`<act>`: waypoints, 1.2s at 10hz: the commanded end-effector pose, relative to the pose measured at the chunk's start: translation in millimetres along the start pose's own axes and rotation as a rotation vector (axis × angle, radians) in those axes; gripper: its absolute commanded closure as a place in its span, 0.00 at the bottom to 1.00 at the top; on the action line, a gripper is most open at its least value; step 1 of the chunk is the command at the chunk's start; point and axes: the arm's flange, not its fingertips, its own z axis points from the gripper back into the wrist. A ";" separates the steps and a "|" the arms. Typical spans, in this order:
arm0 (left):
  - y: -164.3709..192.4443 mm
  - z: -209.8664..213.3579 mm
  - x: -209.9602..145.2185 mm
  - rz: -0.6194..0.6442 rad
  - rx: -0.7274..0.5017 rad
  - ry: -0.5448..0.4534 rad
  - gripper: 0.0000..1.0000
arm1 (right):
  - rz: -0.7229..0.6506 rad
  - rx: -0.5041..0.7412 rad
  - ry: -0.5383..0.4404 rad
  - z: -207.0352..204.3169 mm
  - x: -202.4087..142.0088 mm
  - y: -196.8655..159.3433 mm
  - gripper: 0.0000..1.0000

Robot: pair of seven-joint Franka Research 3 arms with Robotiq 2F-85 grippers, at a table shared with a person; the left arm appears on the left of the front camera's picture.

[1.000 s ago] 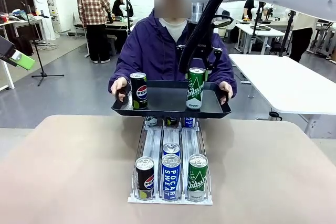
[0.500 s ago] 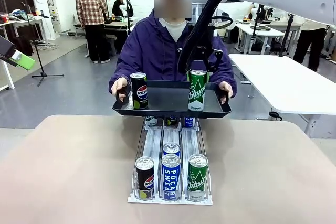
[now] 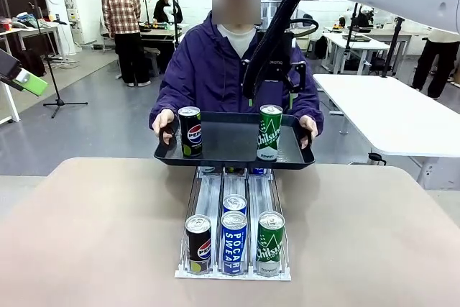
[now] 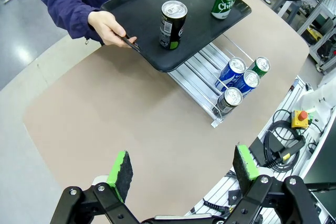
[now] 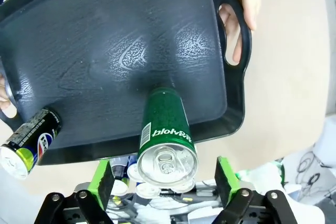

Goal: Retrieve and hand over the desired beverage to the person.
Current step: Place the picked can on the Handle tray extended by the person.

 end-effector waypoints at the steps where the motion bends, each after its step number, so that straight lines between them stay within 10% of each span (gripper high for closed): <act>1: -0.1 -0.6 0.8 0.003 -0.002 0.008 0.00 | 0.019 -0.004 0.001 7.3 5.2 5.3 0.00; 8: -0.1 -0.6 0.8 0.003 -0.002 0.008 0.00 | 0.132 0.139 -0.268 70.7 -112.8 -88.9 0.00; 12: -0.1 -0.6 0.8 0.003 -0.002 0.008 0.00 | 0.132 0.125 -0.259 48.3 -138.1 -113.5 0.00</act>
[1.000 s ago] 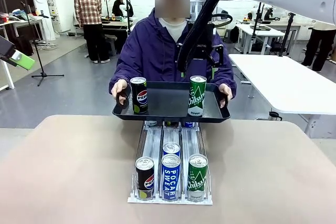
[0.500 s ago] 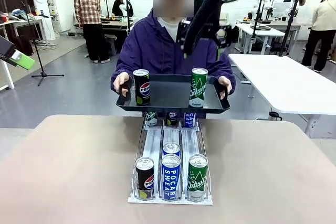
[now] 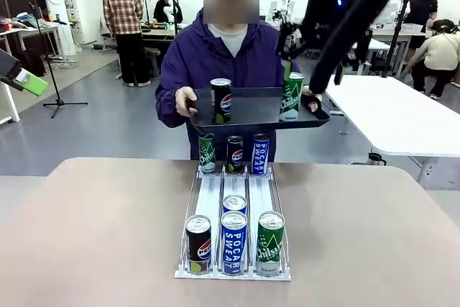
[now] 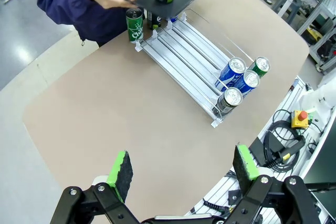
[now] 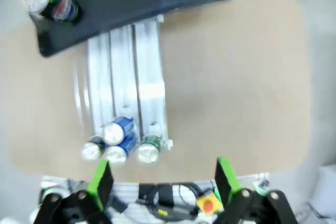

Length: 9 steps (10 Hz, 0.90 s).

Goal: Retrieve and hand over the desired beverage to the person.
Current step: Place the picked can on the Handle tray extended by the person.

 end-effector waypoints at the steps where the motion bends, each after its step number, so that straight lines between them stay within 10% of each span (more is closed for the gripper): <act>1: -0.2 -0.6 0.8 0.002 -0.001 0.008 0.00 | 0.006 0.008 -0.011 15.2 9.8 7.7 0.00; 9: -0.2 -0.6 0.8 0.002 -0.001 0.008 0.00 | 0.006 0.008 -0.011 15.2 9.8 7.7 0.00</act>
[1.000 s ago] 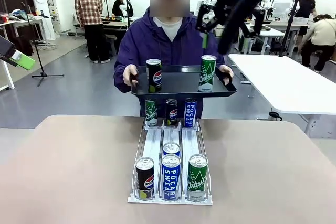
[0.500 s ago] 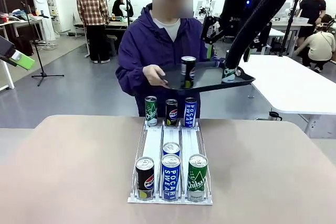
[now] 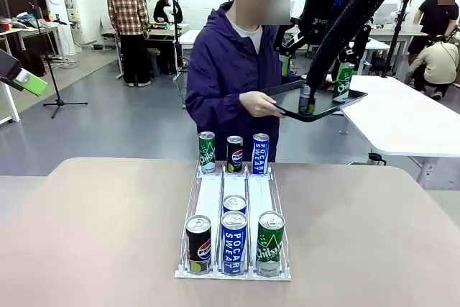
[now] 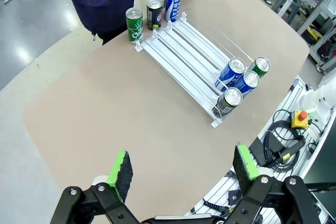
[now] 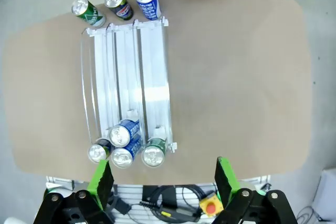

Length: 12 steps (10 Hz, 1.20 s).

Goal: Retrieve and hand over the desired beverage to the person.
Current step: Place the picked can on the Handle tray extended by the person.

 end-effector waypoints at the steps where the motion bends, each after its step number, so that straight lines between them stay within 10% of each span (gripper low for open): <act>1: -0.3 -0.6 0.8 0.002 -0.001 0.008 0.00 | 0.000 0.000 -0.001 0.3 0.0 -0.2 0.00; 4: -0.3 -0.6 0.8 0.002 -0.001 0.008 0.00 | 0.437 0.459 -0.050 18.2 19.4 -96.3 0.00; 6: -0.3 -0.6 0.8 0.002 -0.001 0.008 0.00 | 0.480 0.677 -0.116 -2.2 39.6 -155.0 0.00; 12: -0.3 -0.6 0.8 0.002 -0.001 0.008 0.00 | 0.532 0.520 -0.407 -18.9 0.0 -258.2 0.00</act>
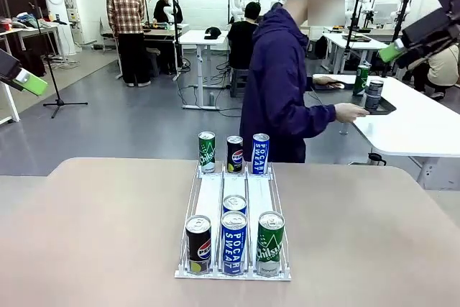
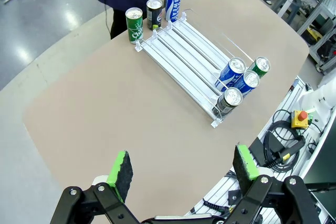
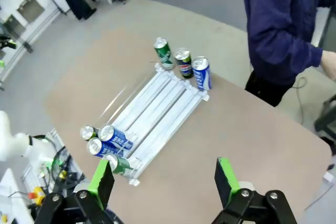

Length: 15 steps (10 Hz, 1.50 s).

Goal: Retrieve and hand over the desired beverage to the person.
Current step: Place the picked can on the Handle tray extended by the person.

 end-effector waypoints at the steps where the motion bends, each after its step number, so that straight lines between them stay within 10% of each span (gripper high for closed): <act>1: -0.5 -0.8 0.8 0.002 -0.001 0.009 0.00 | -0.057 -0.059 -0.043 6.9 -27.2 2.4 0.00; 15: -0.5 -0.8 0.8 0.002 -0.001 0.009 0.00 | -0.049 -0.042 -0.055 22.8 -31.0 -2.4 0.00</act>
